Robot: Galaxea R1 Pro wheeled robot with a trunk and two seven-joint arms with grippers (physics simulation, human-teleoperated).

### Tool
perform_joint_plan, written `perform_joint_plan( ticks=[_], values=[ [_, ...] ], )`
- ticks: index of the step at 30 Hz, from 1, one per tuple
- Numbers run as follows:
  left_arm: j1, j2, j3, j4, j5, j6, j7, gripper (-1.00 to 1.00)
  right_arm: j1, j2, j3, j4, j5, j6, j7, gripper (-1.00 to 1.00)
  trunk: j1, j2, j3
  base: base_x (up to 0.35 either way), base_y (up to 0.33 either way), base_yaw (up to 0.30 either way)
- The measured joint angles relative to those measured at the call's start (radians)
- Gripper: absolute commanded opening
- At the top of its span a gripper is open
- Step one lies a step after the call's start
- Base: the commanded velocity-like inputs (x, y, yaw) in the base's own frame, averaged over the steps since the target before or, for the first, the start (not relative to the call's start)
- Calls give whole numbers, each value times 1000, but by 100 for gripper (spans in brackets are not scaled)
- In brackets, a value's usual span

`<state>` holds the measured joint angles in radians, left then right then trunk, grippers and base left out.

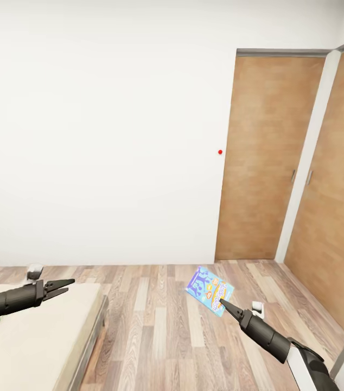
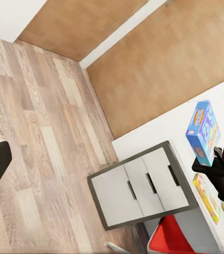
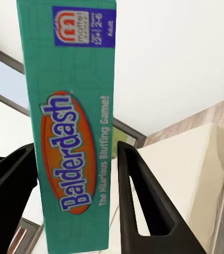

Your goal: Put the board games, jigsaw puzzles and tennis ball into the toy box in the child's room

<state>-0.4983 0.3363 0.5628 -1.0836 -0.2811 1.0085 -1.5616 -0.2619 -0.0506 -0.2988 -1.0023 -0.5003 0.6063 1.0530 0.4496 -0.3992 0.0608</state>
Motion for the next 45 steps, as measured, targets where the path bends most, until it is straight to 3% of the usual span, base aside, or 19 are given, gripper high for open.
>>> perform_joint_plan(
  ticks=[45],
  values=[
    [0, -9, -6, 0, 0, 0, 0, 100, 0, 0, 1, 0, 0, 1, -2, -100, 0, 0, 28, 0, 0, -281]
  ],
)
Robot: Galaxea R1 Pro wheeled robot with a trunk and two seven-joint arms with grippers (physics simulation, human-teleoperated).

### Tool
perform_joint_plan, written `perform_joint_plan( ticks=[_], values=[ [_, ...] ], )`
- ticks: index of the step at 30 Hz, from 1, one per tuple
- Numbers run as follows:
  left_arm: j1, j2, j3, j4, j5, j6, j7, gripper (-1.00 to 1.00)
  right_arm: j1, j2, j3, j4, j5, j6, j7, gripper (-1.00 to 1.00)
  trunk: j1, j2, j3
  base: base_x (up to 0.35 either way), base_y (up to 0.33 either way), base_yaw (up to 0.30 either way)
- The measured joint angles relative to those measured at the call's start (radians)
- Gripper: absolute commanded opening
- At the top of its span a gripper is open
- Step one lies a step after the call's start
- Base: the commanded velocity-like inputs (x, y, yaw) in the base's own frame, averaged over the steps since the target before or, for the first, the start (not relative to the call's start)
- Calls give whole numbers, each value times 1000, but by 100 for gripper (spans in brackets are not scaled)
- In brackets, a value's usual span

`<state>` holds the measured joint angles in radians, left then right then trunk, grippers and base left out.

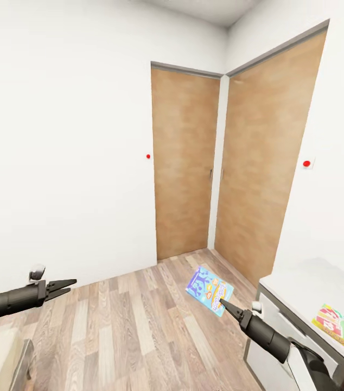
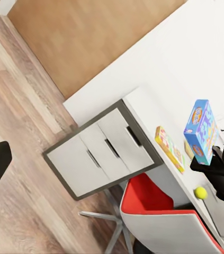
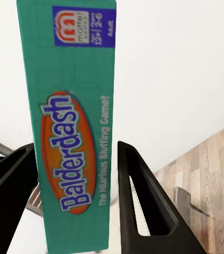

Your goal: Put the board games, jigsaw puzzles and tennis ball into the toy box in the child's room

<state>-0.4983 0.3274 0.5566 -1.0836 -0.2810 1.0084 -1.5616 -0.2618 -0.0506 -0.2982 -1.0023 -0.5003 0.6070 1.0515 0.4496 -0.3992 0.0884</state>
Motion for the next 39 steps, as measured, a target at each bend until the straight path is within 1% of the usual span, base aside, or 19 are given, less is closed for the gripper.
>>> perform_joint_plan(
  ticks=[14, 23, 33, 39],
  values=[
    [0, 0, 0, 0, 0, -1, 0, 100, -1, 0, 0, 0, 0, 0, 0, -100, 0, 0, 9, 10, 0, -281],
    [0, 0, 0, 0, 0, -1, 0, 100, -1, 0, 0, 0, 0, 0, 0, -100, 0, 0, 14, 172, 0, -281],
    [0, 0, 0, 0, 0, -1, 0, 100, -1, 0, 0, 0, 0, 0, 0, -100, 0, 0, 20, 54, 0, -281],
    [0, 0, 0, 0, -1, -2, 0, 100, -1, 0, 0, 0, 0, 0, 0, -100, 0, 0, 24, 236, 0, -281]
  ],
)
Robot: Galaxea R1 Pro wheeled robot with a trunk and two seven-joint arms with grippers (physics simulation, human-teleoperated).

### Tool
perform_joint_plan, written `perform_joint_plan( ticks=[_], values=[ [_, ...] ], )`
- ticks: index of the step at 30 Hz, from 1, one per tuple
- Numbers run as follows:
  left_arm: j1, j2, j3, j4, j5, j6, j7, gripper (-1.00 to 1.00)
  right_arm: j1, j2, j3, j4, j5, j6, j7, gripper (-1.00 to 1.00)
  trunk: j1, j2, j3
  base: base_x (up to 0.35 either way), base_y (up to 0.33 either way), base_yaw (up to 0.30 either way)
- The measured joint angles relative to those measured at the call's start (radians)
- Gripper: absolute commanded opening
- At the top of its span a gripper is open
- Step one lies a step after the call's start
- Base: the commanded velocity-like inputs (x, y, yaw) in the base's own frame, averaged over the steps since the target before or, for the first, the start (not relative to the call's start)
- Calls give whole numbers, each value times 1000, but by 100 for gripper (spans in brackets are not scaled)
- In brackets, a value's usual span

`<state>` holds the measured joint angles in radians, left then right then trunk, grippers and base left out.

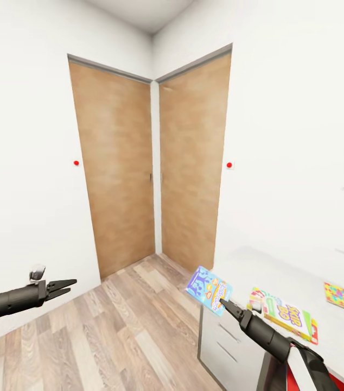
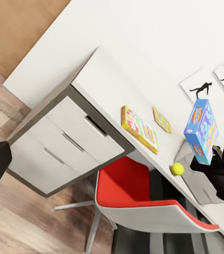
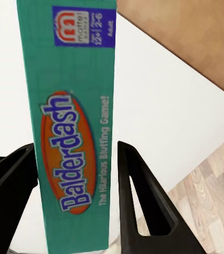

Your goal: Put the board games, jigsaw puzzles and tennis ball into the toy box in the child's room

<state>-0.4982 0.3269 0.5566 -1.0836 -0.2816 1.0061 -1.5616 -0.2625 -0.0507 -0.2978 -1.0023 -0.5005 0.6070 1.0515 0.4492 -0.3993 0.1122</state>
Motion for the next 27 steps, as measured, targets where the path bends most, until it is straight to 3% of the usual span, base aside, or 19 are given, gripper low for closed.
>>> perform_joint_plan(
  ticks=[13, 27],
  values=[
    [0, 1, 1, 0, -1, -1, 0, 100, 1, 0, -1, 0, 0, 0, 0, -100, 0, 0, 8, 78, 7, -281],
    [0, 4, 1, 0, 0, -1, 0, 100, 0, 0, -1, 0, -2, 1, 0, -100, 0, 0, 17, 1, 106, -281]
  ],
)
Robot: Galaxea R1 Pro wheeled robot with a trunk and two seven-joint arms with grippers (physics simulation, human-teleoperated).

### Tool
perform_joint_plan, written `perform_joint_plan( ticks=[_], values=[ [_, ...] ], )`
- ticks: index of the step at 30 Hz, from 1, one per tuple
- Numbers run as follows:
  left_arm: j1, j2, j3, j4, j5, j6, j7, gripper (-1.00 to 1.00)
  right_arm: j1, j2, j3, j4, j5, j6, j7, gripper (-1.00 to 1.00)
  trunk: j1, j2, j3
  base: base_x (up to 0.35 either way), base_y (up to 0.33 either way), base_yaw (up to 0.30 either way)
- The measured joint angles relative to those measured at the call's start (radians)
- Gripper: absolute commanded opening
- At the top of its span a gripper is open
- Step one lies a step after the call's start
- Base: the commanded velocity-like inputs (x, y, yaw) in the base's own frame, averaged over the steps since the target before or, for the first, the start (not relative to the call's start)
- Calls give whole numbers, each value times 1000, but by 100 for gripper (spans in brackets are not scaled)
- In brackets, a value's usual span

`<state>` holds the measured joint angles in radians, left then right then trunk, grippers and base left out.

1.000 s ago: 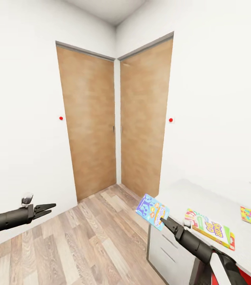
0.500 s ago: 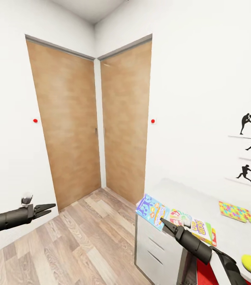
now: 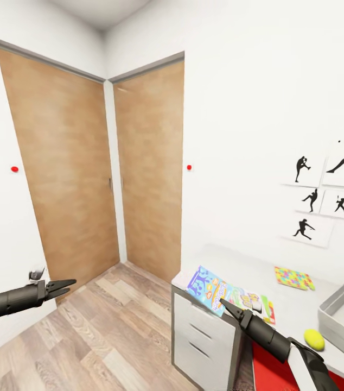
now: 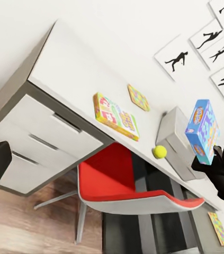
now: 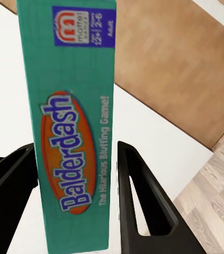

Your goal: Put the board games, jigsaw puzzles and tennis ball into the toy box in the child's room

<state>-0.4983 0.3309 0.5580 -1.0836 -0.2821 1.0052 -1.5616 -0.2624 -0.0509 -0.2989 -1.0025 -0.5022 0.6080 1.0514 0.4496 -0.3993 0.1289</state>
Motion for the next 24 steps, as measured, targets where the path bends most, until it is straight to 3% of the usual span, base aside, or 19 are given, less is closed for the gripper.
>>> perform_joint_plan(
  ticks=[24],
  values=[
    [0, 0, 0, 0, 0, -6, 0, 100, -1, -4, 0, 0, -1, 1, 0, -100, 0, 0, 15, 0, 88, -281]
  ],
)
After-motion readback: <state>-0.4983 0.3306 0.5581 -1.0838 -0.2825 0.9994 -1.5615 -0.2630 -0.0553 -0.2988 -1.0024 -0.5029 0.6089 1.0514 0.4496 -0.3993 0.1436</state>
